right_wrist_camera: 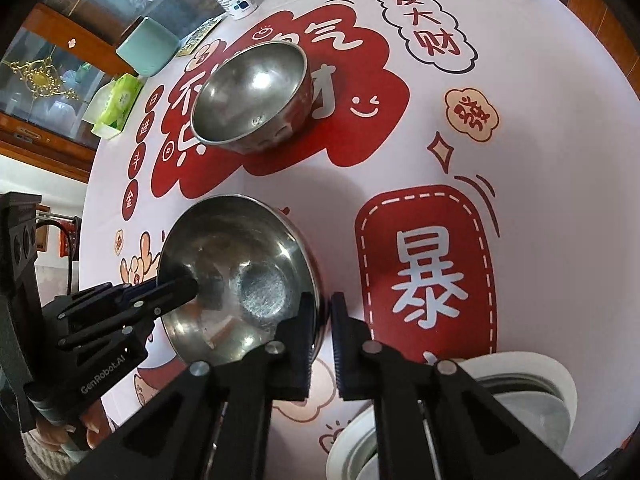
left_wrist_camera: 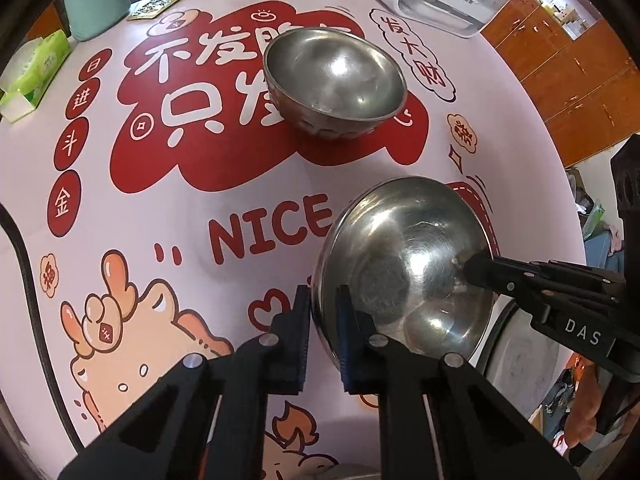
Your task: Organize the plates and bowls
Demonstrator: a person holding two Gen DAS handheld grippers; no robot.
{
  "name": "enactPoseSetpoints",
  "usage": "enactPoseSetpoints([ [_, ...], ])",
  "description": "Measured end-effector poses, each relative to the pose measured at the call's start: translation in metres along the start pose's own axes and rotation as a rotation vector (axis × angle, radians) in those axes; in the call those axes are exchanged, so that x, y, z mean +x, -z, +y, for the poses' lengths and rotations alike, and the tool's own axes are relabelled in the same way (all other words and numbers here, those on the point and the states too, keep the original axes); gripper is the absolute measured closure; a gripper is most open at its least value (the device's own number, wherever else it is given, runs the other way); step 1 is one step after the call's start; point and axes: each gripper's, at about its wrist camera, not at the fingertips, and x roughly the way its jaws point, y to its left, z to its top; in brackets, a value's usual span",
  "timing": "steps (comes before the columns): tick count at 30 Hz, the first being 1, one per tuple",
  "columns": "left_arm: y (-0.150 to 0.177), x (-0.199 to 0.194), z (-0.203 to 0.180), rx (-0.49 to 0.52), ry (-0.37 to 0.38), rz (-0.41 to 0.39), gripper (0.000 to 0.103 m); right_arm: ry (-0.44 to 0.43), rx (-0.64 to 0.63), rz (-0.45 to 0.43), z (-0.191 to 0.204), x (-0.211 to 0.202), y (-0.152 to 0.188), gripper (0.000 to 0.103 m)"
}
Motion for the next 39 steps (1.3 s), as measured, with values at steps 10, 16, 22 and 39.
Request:
enactPoseSetpoints([
  [10, 0.015, -0.048, -0.01, 0.007, -0.01, -0.093, 0.093, -0.017, -0.036, -0.071, 0.017, -0.041, 0.014, 0.095],
  [16, 0.037, -0.095, -0.014, -0.005, -0.017, -0.176, 0.093, -0.047, -0.077, -0.125, 0.034, -0.073, 0.033, 0.095],
  [22, 0.067, -0.136, -0.018, -0.019, -0.039, -0.25, 0.093, -0.076, -0.131, -0.153, 0.053, -0.096, 0.057, 0.095],
  [39, 0.173, -0.144, -0.001, -0.126, -0.058, -0.195, 0.092, -0.094, -0.284, -0.069, 0.084, -0.091, 0.127, 0.095],
])
